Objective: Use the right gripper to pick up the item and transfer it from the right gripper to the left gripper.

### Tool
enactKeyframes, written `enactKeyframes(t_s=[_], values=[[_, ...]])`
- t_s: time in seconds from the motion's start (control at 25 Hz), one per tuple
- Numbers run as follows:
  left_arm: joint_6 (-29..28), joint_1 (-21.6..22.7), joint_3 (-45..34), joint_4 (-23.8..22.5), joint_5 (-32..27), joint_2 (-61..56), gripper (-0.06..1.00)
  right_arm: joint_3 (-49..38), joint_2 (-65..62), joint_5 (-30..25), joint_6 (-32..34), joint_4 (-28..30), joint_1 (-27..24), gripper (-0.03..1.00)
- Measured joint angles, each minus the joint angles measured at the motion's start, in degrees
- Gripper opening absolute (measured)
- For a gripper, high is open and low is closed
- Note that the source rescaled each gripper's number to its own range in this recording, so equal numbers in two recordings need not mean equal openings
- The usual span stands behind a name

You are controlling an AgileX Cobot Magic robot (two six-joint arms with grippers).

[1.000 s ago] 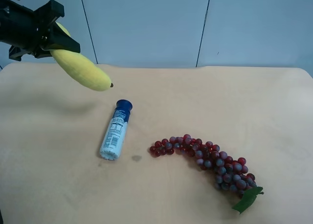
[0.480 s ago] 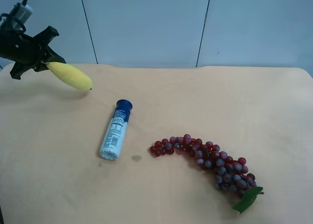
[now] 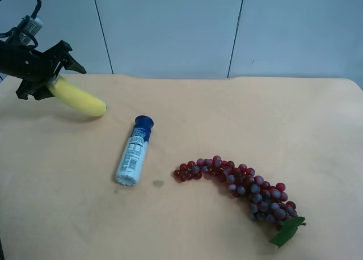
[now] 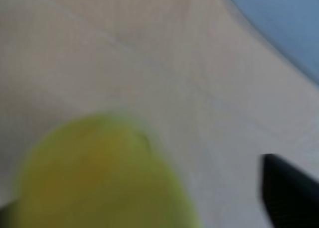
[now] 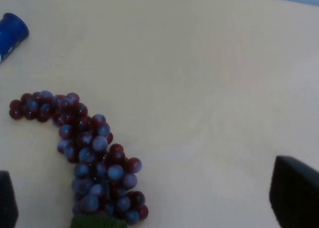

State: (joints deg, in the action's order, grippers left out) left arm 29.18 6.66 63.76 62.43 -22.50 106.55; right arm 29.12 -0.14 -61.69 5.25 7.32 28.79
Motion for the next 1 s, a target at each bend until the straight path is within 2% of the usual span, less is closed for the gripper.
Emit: enactKeyframes(t_s=[0.04, 0.08, 0.2, 0.52, 0.64, 0.76, 1.0], values=[[0.0, 0.0, 0.0, 0.0, 0.0, 0.0, 0.89, 0.0, 0.0, 0.0, 0.0, 0.0, 0.0, 1.00], [0.0, 0.0, 0.0, 0.0, -0.2, 0.0, 0.93, 0.0, 0.0, 0.0, 0.0, 0.0, 0.0, 1.00], [0.0, 0.4, 0.0, 0.0, -1.3, 0.0, 0.98, 0.0, 0.0, 0.0, 0.0, 0.0, 0.0, 1.00], [0.1, 1.9, 0.0, -2.8, -2.0, -2.8, 0.99, 0.0, 0.0, 0.0, 0.0, 0.0, 0.0, 1.00], [0.1, 2.0, 0.0, -5.4, -3.6, -5.9, 1.00, 0.0, 0.0, 0.0, 0.0, 0.0, 0.0, 1.00], [0.1, 2.0, 0.0, -8.2, -6.6, -9.5, 1.00, -0.1, 0.0, 0.0, 0.0, 0.0, 0.0, 1.00], [-0.4, 2.0, 0.0, -14.4, -16.7, -20.8, 1.00, -0.1, 0.0, 0.0, 0.0, 0.0, 0.0, 1.00]])
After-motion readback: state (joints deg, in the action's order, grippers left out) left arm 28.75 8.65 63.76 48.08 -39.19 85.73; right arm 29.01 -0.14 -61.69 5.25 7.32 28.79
